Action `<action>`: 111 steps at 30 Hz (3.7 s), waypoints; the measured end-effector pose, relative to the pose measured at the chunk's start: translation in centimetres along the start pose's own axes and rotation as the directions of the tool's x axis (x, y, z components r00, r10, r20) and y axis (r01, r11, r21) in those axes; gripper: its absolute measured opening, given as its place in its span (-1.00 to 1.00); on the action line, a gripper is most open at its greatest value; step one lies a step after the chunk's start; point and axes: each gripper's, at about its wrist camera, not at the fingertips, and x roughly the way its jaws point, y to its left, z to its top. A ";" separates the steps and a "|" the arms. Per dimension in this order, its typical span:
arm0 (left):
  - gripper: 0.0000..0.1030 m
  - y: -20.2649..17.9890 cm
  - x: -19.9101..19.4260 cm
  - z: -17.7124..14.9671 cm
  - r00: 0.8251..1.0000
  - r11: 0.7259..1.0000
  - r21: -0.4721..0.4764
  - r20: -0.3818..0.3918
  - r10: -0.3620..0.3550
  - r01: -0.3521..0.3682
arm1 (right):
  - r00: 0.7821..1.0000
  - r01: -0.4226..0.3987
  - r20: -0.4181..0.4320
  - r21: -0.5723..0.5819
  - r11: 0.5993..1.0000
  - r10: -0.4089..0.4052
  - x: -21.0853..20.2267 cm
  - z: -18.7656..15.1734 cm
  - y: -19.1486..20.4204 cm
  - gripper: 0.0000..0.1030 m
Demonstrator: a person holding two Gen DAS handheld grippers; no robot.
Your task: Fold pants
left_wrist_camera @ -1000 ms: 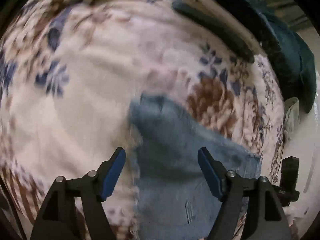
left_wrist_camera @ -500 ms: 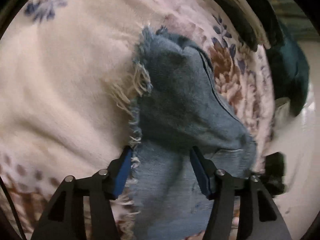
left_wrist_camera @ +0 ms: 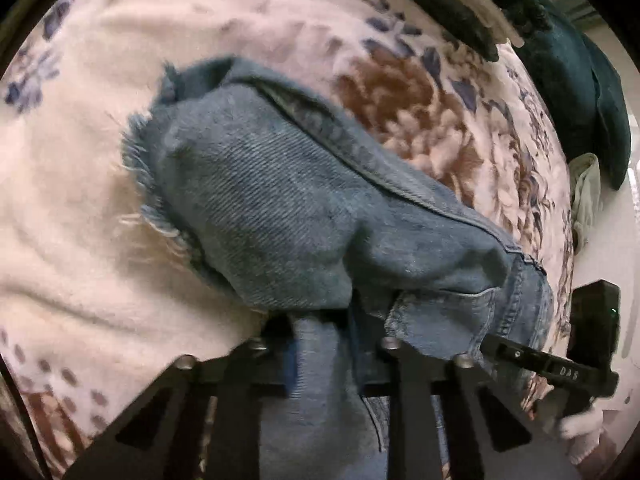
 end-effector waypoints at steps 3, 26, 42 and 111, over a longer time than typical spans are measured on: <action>-0.82 -0.6 -1.7 0.0 1.000 1.000 0.004 0.027 -0.014 0.014 | 0.999 0.014 0.044 -0.017 1.000 -0.013 -1.0 -0.5 1.8 -0.55; -0.83 -8.4 -23.5 21.0 0.956 0.985 0.155 0.270 -0.113 0.073 | 0.952 -0.059 0.284 -0.183 0.981 0.111 -21.6 18.1 21.6 -0.58; -0.73 -9.6 -9.7 47.1 0.994 0.980 0.185 0.094 0.059 -0.075 | 0.979 0.011 0.202 -0.095 0.995 0.008 -16.0 48.1 18.9 -0.57; 0.82 -17.4 -44.6 3.1 0.746 0.919 0.200 0.653 0.133 -0.339 | 0.495 0.594 0.770 0.039 0.804 -0.403 -45.0 -7.8 38.1 0.82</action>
